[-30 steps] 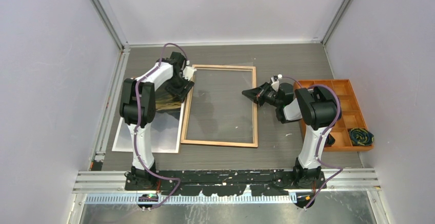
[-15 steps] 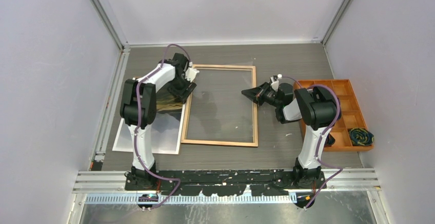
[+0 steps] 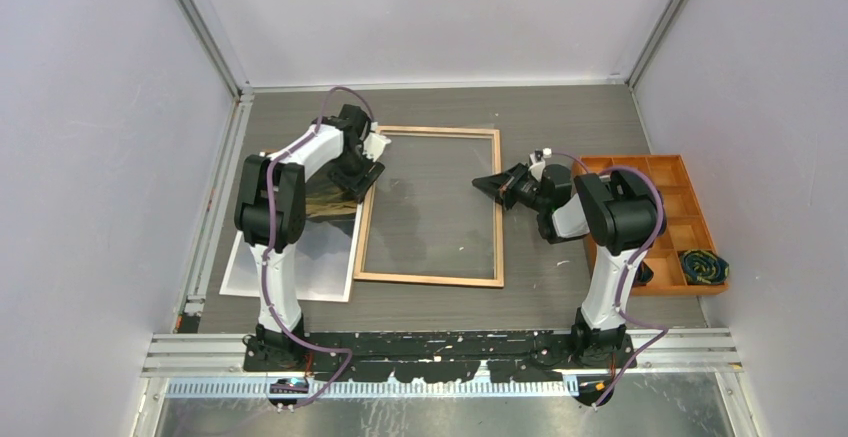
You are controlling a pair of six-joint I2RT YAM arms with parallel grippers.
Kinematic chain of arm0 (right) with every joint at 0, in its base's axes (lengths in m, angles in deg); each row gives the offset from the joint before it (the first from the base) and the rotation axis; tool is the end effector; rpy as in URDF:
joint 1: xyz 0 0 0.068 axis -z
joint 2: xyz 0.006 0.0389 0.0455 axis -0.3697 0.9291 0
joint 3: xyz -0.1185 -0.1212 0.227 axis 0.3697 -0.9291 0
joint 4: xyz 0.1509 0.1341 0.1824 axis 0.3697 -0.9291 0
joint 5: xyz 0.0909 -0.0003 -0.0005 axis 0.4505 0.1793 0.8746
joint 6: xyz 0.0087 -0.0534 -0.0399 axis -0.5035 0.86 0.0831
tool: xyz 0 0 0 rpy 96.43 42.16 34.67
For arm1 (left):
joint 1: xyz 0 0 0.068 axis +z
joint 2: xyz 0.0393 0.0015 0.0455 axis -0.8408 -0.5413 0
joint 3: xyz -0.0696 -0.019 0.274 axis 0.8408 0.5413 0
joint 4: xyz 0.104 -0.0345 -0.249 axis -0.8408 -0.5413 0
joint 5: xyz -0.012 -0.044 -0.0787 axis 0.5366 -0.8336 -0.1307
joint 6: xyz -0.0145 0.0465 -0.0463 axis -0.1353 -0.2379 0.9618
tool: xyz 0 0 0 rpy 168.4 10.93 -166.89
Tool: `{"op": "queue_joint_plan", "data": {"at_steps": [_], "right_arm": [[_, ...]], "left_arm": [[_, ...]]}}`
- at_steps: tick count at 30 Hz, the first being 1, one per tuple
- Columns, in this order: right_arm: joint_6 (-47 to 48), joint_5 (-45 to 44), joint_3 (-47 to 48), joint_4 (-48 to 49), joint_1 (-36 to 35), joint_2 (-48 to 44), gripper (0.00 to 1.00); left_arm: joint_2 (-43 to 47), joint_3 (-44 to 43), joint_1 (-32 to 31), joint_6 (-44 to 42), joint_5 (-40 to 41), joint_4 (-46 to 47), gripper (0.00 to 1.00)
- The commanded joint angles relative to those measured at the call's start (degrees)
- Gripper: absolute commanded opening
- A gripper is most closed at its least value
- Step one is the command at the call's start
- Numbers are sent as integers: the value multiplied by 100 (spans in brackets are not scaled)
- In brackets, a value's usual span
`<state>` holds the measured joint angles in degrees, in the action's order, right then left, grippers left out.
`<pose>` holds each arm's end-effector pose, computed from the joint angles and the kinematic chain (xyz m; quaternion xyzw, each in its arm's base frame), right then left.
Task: Put the photo into the frame
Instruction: Place the photo frame item in the photo frame.
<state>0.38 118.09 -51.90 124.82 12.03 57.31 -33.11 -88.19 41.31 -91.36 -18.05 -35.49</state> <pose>0.3397 0.0913 0.1002 0.2368 0.7316 0.5854 0.2567 0.4136 -0.1220 0.1576 0.3015 0.9470 -0.0320 0.1061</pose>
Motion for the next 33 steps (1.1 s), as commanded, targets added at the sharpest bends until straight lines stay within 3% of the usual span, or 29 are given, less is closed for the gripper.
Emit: {"op": "queue_joint_plan", "data": {"at_steps": [1,7,16,23,27,33], "right_arm": [[288,-168,-5,-70,-125,-397,4],[814,-336,88,-988,-291,-747,8],[1868,-631,463,-2705,-560,-1307,33],[3022,-1063,1108,-4754,-798,-1794,50],[3297,-1130,1216,-5161,-799,-2018,56],[3678,-1350,1434,-5672,-885,-2153,74]], "left_arm": [[89,158,-180,-19,-539,-110,59],[185,238,-291,-93,-437,-39,59],[261,372,-306,-160,-296,43,59],[273,438,-306,-207,-200,114,59],[233,465,-306,-220,-138,149,59],[221,499,-297,-229,-115,182,59]]}}
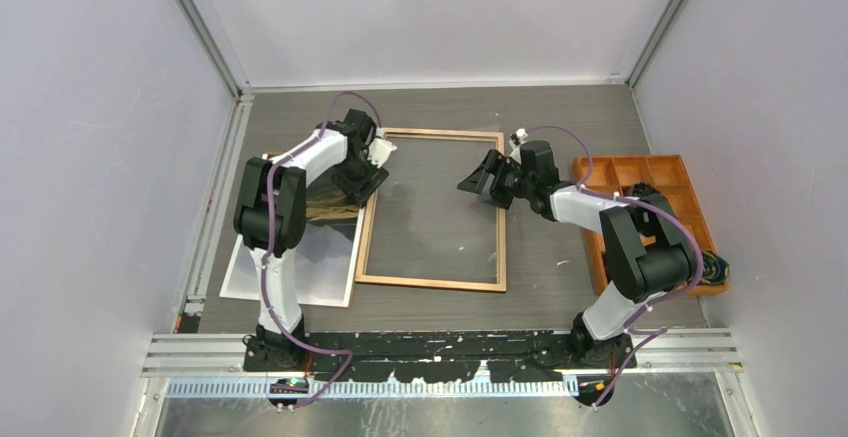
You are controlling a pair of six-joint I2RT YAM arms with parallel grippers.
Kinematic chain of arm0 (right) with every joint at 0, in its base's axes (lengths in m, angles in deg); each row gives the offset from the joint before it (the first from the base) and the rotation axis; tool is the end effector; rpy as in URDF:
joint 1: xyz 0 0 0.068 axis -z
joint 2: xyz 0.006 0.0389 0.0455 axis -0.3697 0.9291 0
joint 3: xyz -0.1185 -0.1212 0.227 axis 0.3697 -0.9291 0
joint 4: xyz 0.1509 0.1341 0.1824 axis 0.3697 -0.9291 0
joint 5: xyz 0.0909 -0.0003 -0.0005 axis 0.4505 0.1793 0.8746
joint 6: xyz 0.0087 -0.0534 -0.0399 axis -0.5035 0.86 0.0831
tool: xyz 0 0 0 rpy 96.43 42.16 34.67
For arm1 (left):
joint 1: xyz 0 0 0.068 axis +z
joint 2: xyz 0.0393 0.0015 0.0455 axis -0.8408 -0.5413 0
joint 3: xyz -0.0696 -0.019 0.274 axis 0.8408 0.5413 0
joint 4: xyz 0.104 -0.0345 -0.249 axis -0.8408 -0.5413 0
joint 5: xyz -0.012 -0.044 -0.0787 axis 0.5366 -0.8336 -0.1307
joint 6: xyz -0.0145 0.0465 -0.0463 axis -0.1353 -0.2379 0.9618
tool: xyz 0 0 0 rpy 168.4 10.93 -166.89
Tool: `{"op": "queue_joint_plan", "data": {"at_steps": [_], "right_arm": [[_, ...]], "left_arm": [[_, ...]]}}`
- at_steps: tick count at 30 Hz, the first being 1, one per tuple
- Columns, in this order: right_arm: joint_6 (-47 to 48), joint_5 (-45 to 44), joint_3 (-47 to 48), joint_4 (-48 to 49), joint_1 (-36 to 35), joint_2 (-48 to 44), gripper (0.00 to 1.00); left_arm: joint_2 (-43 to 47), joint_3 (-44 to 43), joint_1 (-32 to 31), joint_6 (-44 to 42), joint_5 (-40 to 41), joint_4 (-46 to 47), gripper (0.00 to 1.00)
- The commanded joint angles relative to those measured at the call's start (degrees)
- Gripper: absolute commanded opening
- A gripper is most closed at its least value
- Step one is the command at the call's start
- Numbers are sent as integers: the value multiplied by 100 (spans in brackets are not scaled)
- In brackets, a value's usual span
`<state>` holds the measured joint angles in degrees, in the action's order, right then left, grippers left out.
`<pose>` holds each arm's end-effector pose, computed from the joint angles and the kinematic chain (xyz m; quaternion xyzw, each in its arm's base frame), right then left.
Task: Put the photo into the frame
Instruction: Place the photo frame item in the photo frame.
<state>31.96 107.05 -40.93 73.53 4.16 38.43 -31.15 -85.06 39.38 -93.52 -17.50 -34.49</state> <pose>0.3302 0.1298 0.1651 0.0950 0.8635 0.4084 0.2802 0.3997 -0.1322 0.1567 0.3347 0.9361 -0.0270 0.1045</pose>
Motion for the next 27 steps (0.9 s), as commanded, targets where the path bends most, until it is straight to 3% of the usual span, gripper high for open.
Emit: {"op": "queue_joint_plan", "data": {"at_steps": [1,8,14,27], "right_arm": [[606,-311,402,-694,-119,-265,75],[1294,-934,1006,-1959,-422,-226,95],[1807,-1930,1465,-3070,-618,-202,99],[2140,-2895,1715,-3708,-663,-261,100]], "left_arm": [[32,188,-98,-19,-165,79,59],[69,170,-10,-40,-172,62,59],[64,180,18,-48,-181,53,59],[68,153,27,-52,-187,37,59]]}}
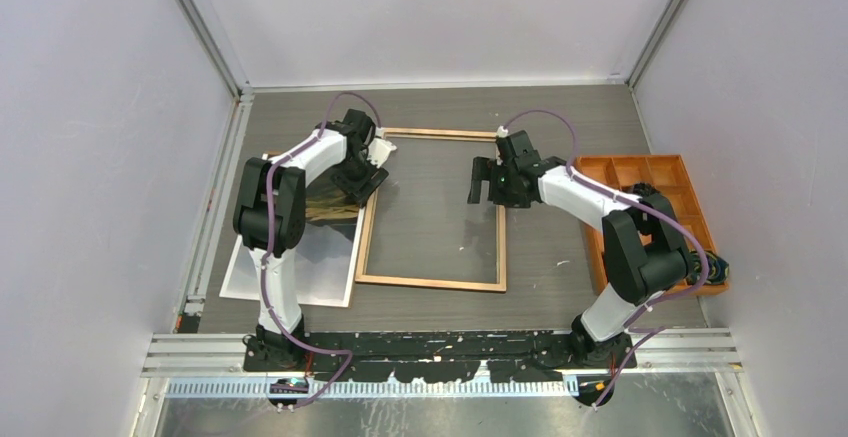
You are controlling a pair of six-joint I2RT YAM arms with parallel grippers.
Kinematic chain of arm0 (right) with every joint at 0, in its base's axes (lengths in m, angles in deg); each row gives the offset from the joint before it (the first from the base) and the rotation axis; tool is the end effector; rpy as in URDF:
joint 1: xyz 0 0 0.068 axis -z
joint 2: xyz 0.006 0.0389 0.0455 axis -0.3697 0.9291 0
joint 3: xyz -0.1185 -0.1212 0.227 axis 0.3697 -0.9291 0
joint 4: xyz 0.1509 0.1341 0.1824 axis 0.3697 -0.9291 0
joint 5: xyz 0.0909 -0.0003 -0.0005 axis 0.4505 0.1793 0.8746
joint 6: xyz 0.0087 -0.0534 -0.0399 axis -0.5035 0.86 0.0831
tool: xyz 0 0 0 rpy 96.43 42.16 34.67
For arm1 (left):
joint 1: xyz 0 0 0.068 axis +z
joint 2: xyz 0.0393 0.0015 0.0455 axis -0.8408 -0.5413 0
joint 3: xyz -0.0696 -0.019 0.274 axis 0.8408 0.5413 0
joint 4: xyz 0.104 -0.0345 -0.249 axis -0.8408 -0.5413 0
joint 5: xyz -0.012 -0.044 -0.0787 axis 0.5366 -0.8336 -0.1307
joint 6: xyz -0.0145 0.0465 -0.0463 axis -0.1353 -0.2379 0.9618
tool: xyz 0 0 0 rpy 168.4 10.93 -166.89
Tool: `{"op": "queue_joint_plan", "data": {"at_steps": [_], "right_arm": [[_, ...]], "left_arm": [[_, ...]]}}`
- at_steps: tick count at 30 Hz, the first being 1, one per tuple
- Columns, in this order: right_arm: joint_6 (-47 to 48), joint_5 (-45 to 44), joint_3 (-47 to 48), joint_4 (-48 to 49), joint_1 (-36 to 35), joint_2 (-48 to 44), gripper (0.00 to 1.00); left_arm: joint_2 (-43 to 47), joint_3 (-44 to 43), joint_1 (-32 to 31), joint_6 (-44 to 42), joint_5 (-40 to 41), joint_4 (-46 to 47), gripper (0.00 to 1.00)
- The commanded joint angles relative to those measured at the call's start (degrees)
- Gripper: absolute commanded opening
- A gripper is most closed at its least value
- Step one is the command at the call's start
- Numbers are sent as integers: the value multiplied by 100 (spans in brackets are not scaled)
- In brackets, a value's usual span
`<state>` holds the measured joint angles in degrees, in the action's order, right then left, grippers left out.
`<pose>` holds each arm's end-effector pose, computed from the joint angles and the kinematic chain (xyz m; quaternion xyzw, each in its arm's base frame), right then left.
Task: Put the photo into the frame
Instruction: Place the photo frame item in the photo frame.
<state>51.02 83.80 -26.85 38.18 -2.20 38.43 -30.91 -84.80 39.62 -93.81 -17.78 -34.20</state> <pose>0.3239 0.1473 0.1856 0.0022 0.9561 0.1491 0.2522 0.3997 -0.1307 0.1572 0.3353 0.9355 -0.0289 0.1071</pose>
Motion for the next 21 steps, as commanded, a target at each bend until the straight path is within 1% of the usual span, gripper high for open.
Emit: {"op": "queue_joint_plan", "data": {"at_steps": [1,8,11,21], "right_arm": [[246,-624,307,-163,-25,-300,100],[116,-564,241,-22,28,-530,100],[-135,-166,68,228,248,-700,100],[-803,352,-479,743,787,-908,100]], "left_arm": [[44,127,7,-25,-153,11,59],[48,71,20,16,-184,-13,59],[95,12,8,78,-268,-26,59],[97,-296,-164,118,-269,-170,59]]}}
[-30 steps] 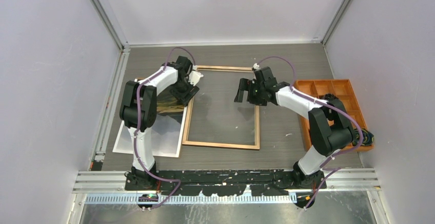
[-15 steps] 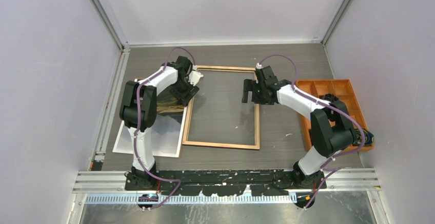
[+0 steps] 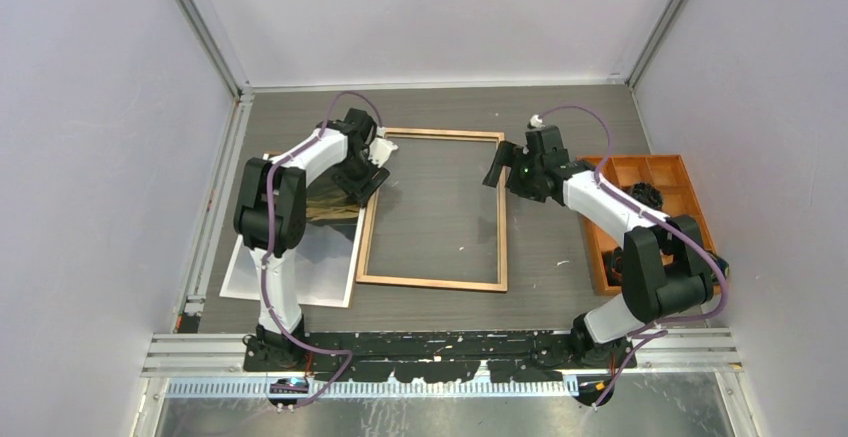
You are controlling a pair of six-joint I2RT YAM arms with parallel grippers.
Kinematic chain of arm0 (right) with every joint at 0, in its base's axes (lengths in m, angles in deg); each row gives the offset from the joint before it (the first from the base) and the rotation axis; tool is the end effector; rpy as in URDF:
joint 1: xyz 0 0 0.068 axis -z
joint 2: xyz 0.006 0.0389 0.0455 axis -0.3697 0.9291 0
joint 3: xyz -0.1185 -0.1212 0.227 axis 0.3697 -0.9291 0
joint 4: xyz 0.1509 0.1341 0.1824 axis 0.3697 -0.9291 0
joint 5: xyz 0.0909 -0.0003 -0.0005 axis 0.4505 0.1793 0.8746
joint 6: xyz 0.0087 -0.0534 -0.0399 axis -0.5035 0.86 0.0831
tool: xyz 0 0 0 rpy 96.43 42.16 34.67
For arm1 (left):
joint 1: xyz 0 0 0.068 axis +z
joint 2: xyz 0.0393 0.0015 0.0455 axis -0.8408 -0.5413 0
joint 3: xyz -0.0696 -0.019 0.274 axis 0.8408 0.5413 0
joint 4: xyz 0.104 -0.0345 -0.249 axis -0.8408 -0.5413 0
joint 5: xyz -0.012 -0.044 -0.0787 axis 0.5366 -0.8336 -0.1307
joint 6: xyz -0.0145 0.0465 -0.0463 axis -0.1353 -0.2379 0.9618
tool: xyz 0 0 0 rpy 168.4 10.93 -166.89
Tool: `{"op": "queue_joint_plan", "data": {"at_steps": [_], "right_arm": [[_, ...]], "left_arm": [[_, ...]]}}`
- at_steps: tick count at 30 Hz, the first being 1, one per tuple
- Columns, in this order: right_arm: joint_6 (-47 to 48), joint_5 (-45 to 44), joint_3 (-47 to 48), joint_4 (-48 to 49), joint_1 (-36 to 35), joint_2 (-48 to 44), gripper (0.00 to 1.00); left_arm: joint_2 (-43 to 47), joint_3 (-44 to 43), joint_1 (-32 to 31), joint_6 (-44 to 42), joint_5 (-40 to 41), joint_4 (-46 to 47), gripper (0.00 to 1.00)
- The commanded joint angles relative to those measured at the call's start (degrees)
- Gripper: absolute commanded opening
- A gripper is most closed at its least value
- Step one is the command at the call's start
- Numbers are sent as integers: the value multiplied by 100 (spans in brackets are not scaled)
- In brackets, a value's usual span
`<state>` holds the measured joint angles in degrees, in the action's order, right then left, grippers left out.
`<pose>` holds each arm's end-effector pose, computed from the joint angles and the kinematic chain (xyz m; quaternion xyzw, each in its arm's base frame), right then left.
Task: Put the photo into the frame
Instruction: Place the photo frame item in the photo frame.
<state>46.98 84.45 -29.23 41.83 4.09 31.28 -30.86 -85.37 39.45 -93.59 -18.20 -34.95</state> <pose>0.3261 0.1077 0.2182 0.0816 0.9284 0.1758 0.3169 0.3995 -0.1323 0.1600 0.3353 0.9356 -0.0329 0.1059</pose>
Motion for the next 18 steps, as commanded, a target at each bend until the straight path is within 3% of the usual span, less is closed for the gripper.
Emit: {"op": "queue_joint_plan", "data": {"at_steps": [1,11,18], "right_arm": [[-434,308,-273,399,182,-201,100],[-635,400,-447,494,289,-372,100],[-630,139,-344,63,319,-722,100]], "left_arm": [[82,-265,-173,95,-218,-111,59],[-151,-681,-562,121,-84,-257,59],[-413,-1031,-777,218,-261,-374,59]]}}
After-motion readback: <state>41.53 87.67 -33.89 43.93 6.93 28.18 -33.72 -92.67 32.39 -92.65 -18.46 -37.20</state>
